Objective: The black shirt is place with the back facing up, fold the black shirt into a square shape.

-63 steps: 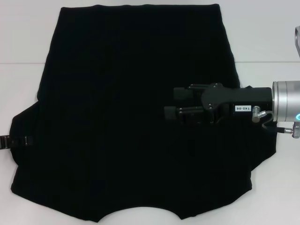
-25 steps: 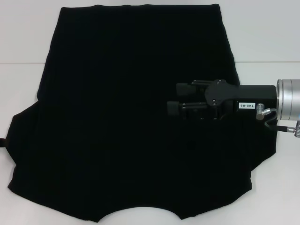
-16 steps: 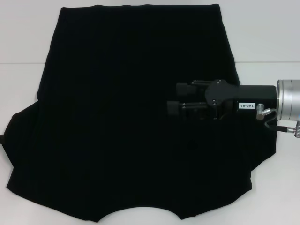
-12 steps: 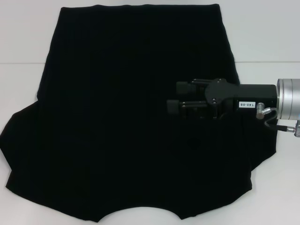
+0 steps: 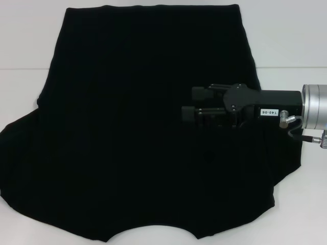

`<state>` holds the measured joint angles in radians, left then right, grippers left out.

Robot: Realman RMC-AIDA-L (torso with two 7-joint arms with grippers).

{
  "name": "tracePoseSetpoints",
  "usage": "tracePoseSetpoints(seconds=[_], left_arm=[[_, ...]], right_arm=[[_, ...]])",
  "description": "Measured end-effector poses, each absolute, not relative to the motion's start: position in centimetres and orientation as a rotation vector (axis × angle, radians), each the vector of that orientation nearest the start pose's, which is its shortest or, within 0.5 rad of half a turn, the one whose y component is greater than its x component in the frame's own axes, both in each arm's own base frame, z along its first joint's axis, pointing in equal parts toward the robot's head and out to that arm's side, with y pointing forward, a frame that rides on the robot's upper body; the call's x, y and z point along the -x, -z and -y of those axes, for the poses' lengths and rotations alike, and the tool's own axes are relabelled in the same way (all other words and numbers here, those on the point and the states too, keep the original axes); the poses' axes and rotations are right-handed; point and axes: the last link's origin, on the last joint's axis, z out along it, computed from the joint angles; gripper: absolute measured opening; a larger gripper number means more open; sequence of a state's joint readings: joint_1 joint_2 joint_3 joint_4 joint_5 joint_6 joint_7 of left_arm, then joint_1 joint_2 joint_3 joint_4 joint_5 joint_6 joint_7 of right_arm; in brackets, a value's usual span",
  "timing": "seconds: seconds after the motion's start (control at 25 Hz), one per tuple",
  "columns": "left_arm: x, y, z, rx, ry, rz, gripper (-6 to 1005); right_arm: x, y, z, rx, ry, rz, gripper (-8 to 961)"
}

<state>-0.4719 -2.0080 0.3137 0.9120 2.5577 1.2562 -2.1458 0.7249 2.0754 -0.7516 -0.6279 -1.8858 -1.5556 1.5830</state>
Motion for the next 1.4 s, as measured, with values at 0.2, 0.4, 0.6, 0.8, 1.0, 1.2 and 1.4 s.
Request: tracePoseSetpoints(seconds=[0.2,0.4,0.6,0.8,1.0,1.2,1.4], left_arm=[[39.5,-12.3,-32.4,1.794,0.231,1.511,1],[39.7,-12.4,-32.2,1.787,0.234,1.513,1],[40.1,-12.9,-31.9,1.754,0.25,1.515,2],[40.5,-13.3,-31.5,1.722,0.269,1.523,2],[40.7,-13.3,-31.3,1.712,0.273,1.527,2],[40.8,-13.5,-31.1,1.698,0.28,1.53,2],[40.9,-13.5,-31.1,1.693,0.28,1.533,2]], right_arm=[[-18.1,0.5,-37.4,2.805,-0.897,-0.653,834],[-18.1,0.5,-37.4,2.803,-0.896,-0.651,831],[-18.0,0.4,-37.5,2.8,-0.897,-0.648,828],[-18.0,0.3,-37.5,2.794,-0.903,-0.647,825],[-18.0,0.2,-37.6,2.79,-0.907,-0.645,822],[-18.0,0.2,-37.7,2.787,-0.906,-0.646,819],[-18.0,0.1,-37.7,2.786,-0.908,-0.646,816]])
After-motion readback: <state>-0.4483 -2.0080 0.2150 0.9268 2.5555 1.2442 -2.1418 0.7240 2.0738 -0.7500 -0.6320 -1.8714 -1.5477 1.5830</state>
